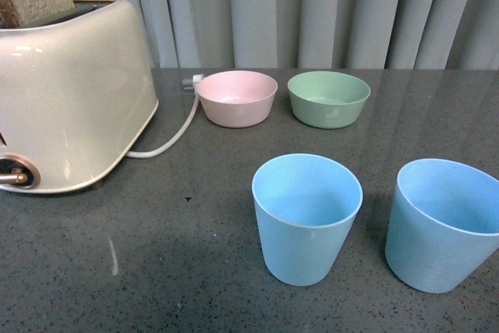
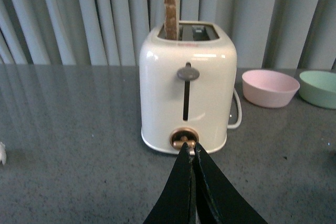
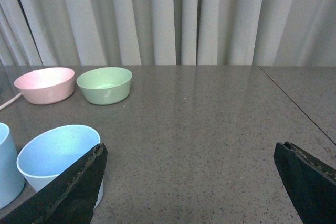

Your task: Stack blue cups with both arms

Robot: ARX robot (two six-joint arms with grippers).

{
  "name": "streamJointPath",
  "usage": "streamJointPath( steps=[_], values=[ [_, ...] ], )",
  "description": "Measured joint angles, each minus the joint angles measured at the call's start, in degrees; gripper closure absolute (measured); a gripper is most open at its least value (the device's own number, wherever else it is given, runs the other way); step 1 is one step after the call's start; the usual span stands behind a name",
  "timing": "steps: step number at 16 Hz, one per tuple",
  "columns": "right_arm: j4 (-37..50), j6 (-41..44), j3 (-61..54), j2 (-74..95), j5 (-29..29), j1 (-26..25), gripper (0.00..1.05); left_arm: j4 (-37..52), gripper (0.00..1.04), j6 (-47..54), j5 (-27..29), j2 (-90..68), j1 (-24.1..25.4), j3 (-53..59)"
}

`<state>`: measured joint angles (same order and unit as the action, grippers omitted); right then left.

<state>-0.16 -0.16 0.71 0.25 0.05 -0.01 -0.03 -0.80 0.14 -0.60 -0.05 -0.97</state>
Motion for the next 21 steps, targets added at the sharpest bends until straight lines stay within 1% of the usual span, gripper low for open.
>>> streamJointPath(
  steps=[4,5,6,9,12,13,14,15,16,17,18,19,20,21],
  values=[
    [-0.1,0.0,0.0,0.0,0.0,0.0,0.07,-0.1,1.03,0.0,-0.1,0.0,0.0,0.1],
    [-0.1,0.0,0.0,0.0,0.0,0.0,0.07,-0.2,0.95,0.0,-0.1,0.0,0.0,0.1],
    [-0.1,0.0,0.0,0.0,0.0,0.0,0.07,-0.2,0.82,0.0,-0.1,0.0,0.0,0.1],
    [-0.1,0.0,0.0,0.0,0.0,0.0,0.07,-0.2,0.50,0.0,-0.2,0.0,0.0,0.1],
    [-0.1,0.0,0.0,0.0,0.0,0.0,0.07,-0.2,0.14,0.0,-0.1,0.0,0.0,0.1],
    [-0.1,0.0,0.0,0.0,0.0,0.0,0.07,-0.2,0.05,0.1,-0.1,0.0,0.0,0.1],
    [-0.1,0.0,0.0,0.0,0.0,0.0,0.07,-0.2,0.08,0.2,-0.1,0.0,0.0,0.1],
    [0.1,-1.6,0.2,0.7,4.6,-1.8,0.07,-0.2,0.07,0.2,-0.1,0.0,0.0,0.1],
    [0.6,-2.6,1.6,3.7,7.4,-3.1,0.07,-0.2,0.07,0.2,-0.1,0.0,0.0,0.1],
    [2.7,-3.0,4.1,7.0,8.8,-3.5,0.07,-0.2,0.07,0.2,-0.2,0.0,0.0,0.1],
    [6.0,-3.3,8.7,12.0,10.7,-3.4,0.07,-0.2,0.07,0.2,-0.2,0.0,0.0,0.1],
    [8.4,-3.2,13.0,16.7,10.7,-2.8,0.07,-0.2,0.07,0.2,-0.1,0.0,0.0,0.1],
    [9.2,-3.1,17.5,23.0,10.9,-1.6,0.07,-0.2,0.07,0.2,-0.1,0.0,0.0,0.1],
    [7.8,-2.7,21.0,28.6,10.6,0.3,0.07,-0.2,0.07,0.2,-0.1,0.0,0.0,0.1]
  ],
)
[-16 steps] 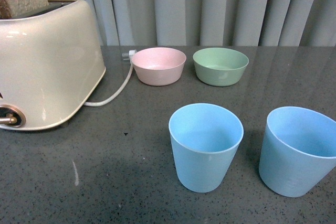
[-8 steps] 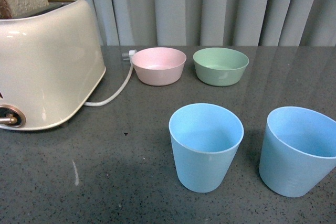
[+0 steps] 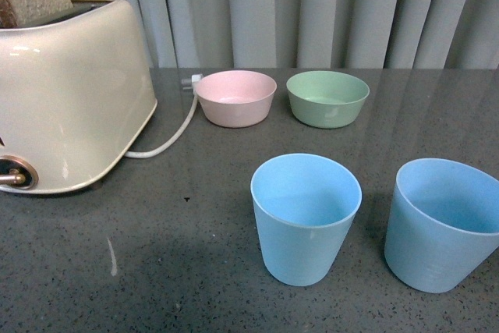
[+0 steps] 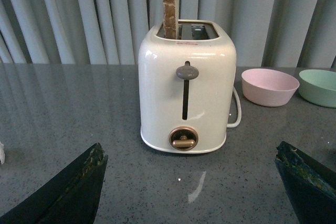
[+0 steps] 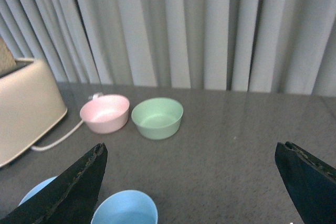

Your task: Stack blue cups with both arms

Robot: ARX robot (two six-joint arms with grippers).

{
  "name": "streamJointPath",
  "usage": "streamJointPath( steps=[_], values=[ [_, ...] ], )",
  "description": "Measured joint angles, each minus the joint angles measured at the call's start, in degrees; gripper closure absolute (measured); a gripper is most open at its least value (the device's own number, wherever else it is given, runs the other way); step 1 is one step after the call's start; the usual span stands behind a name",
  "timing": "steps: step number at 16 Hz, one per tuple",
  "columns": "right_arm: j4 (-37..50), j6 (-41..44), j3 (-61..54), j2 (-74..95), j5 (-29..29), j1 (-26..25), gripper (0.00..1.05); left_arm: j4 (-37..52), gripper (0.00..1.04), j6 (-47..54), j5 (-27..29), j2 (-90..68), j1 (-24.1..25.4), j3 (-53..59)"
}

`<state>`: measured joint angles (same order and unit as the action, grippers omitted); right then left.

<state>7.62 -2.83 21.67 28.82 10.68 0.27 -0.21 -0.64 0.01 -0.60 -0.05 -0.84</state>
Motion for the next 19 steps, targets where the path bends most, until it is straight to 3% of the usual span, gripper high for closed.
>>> streamJointPath(
  steps=[3,6,13,19],
  values=[
    [-6.9,0.6,10.2,17.4,-1.6,4.3,0.07,0.0,0.07,0.0,0.0,0.0,0.0,0.0],
    [-10.6,0.0,12.7,29.7,-2.8,5.3,0.07,0.0,0.07,0.0,0.0,0.0,0.0,0.0],
    [-10.6,-4.9,12.8,39.9,-1.4,6.9,0.07,0.0,0.07,0.0,0.0,0.0,0.0,0.0],
    [-7.5,-6.2,13.4,46.2,-4.7,9.5,0.07,0.0,0.07,0.0,0.0,0.0,0.0,0.0]
  ],
)
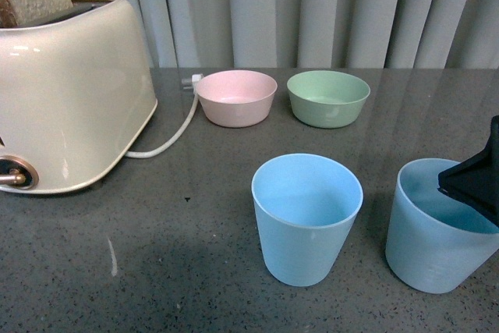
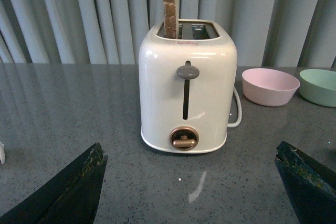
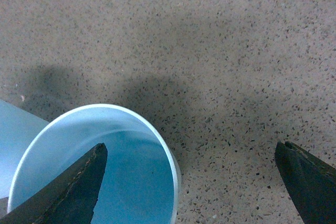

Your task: Stack blue cups with both arms

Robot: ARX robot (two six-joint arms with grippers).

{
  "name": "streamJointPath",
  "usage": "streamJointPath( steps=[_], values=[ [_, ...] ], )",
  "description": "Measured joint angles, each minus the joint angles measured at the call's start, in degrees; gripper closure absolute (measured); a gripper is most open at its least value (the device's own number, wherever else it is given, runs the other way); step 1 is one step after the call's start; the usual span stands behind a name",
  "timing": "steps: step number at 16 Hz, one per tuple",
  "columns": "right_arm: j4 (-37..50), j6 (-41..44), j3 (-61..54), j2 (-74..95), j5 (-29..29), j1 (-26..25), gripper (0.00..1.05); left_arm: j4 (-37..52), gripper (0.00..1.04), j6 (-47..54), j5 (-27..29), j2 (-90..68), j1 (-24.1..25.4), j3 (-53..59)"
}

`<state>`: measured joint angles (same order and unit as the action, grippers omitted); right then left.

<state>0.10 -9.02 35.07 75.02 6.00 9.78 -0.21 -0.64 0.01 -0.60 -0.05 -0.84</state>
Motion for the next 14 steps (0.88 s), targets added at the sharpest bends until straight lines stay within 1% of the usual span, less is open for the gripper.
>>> streamJointPath(
  steps=[1,2,4,7,9,10,11,14],
  values=[
    [0.1,-0.1,0.0,0.8,-0.4,0.5,0.07,0.0,0.07,0.0,0.0,0.0,0.0,0.0],
    [0.5,-0.4,-0.1,1.1,-0.7,0.8,0.12,0.0,0.07,0.0,0.0,0.0,0.0,0.0],
    [1.1,-0.5,-0.2,1.1,-1.1,0.7,0.33,0.0,0.07,0.0,0.0,0.0,0.0,0.0],
    [1.1,-1.3,-0.3,1.1,-1.3,1.1,0.69,0.0,0.07,0.0,0.0,0.0,0.0,0.0],
    [1.0,-1.5,-0.3,1.1,-1.3,1.1,0.89,0.0,0.07,0.0,0.0,0.0,0.0,0.0],
    [0.8,-1.6,-0.3,1.0,-1.2,1.1,0.97,0.0,0.07,0.0,0.0,0.0,0.0,0.0],
    [0.3,-1.7,-0.3,0.5,-1.3,1.1,1.02,0.0,0.07,0.0,0.0,0.0,0.0,0.0],
    [-2.9,-1.5,0.5,-2.0,-1.3,0.9,1.02,0.0,0.07,0.0,0.0,0.0,0.0,0.0]
  ],
)
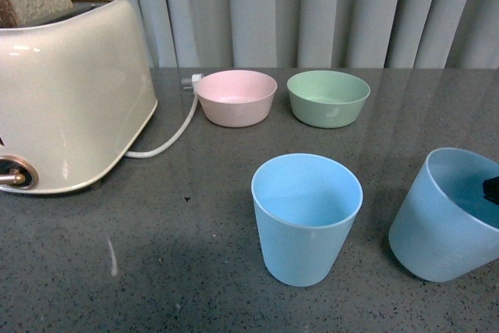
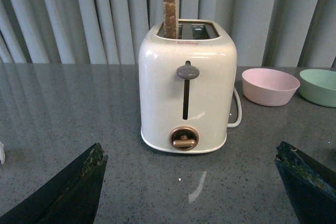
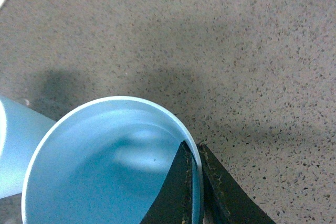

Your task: Stack blue cups with both arms

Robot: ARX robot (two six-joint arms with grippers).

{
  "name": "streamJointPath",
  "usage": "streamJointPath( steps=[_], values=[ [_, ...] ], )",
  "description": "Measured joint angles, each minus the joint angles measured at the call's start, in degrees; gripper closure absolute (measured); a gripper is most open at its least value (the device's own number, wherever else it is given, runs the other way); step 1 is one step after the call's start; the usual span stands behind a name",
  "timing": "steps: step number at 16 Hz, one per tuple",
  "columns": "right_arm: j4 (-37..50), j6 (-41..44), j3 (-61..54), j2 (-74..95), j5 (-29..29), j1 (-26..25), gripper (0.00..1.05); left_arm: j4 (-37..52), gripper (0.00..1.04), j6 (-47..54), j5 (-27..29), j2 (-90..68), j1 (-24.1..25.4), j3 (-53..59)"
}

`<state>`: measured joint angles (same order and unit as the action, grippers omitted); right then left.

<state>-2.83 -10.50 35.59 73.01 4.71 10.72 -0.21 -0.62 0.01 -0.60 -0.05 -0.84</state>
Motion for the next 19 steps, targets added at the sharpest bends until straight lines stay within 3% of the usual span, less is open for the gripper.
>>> streamJointPath(
  steps=[3,7,9,19],
  values=[
    [-5.8,2.2,8.0,-7.6,1.9,0.0,1.02,0.0,0.07,0.0,0.0,0.0,0.0,0.0],
    [-9.3,3.2,16.1,-4.7,4.4,9.9,1.02,0.0,0.07,0.0,0.0,0.0,0.0,0.0],
    [-8.7,4.1,16.9,-1.8,4.2,12.2,1.02,0.0,0.07,0.0,0.0,0.0,0.0,0.0],
    [-9.6,6.3,17.8,5.2,4.0,13.2,1.02,0.0,0.07,0.0,0.0,0.0,0.0,0.0]
  ],
)
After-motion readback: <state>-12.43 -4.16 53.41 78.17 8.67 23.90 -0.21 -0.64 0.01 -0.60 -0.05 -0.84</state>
